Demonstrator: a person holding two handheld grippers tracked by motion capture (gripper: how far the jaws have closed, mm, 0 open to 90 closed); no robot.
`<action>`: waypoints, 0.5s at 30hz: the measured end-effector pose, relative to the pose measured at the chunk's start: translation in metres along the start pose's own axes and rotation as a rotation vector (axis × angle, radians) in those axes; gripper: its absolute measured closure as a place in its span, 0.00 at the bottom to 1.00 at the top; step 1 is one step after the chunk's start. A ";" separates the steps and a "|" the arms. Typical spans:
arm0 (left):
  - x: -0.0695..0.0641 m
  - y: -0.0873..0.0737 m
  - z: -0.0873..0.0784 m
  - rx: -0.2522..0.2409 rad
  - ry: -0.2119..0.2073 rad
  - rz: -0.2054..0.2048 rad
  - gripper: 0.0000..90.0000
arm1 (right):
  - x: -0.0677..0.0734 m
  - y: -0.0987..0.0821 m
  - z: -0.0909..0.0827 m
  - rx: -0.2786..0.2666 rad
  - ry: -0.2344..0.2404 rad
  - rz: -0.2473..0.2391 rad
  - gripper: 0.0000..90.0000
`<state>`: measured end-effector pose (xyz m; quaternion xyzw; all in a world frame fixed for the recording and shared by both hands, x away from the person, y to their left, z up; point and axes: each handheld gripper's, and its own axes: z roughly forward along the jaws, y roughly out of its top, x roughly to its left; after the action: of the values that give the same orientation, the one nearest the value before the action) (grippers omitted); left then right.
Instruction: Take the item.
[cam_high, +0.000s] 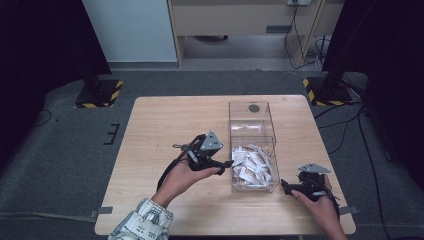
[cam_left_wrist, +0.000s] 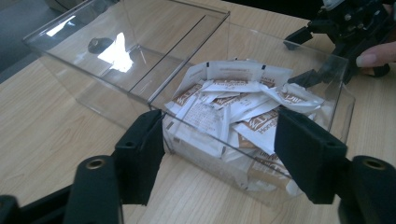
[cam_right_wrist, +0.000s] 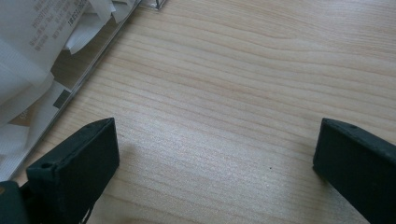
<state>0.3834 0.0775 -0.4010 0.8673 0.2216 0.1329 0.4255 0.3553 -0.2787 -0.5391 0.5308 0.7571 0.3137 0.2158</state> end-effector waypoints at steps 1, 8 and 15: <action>-0.002 0.003 0.001 -0.001 -0.005 0.003 0.40 | 0.000 0.000 0.000 0.002 0.001 -0.001 0.01; -0.007 0.013 0.015 0.024 -0.037 0.010 0.49 | 0.000 0.000 0.000 -0.001 0.000 -0.002 0.01; -0.012 0.020 0.031 0.081 -0.059 0.036 0.62 | 0.000 0.000 0.000 0.001 0.006 -0.006 0.01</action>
<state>0.3913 0.0393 -0.4047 0.8912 0.1983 0.1057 0.3940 0.3554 -0.2792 -0.5389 0.5278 0.7596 0.3139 0.2143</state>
